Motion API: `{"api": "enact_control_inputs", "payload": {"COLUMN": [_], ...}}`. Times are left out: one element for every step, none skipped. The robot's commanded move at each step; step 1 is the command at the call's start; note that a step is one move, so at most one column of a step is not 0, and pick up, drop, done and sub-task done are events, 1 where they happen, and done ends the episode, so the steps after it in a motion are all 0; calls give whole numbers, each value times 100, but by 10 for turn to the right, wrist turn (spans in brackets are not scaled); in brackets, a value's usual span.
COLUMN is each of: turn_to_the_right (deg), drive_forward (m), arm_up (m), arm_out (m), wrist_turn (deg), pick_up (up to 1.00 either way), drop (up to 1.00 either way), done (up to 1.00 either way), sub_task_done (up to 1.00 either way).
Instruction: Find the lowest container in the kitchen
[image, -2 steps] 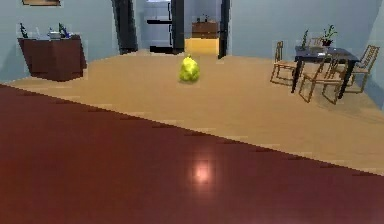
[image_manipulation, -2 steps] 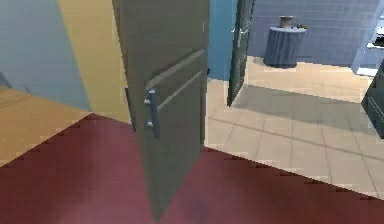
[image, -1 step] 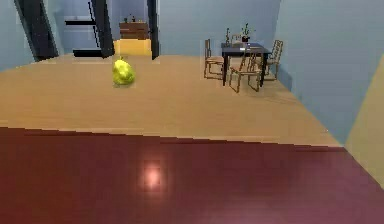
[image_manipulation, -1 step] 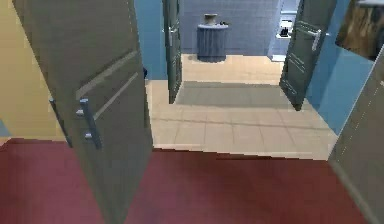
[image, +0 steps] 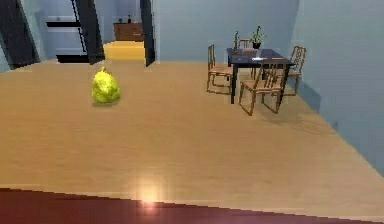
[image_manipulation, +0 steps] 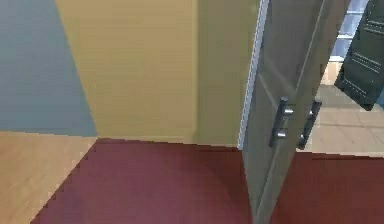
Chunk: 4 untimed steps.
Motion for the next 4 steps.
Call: {"api": "enact_control_inputs", "payload": {"turn_to_the_right": [0, 0, 0, 90], "drive_forward": [100, 100, 100, 0], "arm_up": [0, 0, 0, 0], "arm_out": [0, 0, 0, 0], "wrist_turn": [0, 0, 0, 0], "pick_up": [0, 0, 0, 0], "drop": [0, 0, 0, 0], "done": [0, 0, 0, 0], "sub_task_done": [0, 0, 0, 0]}}
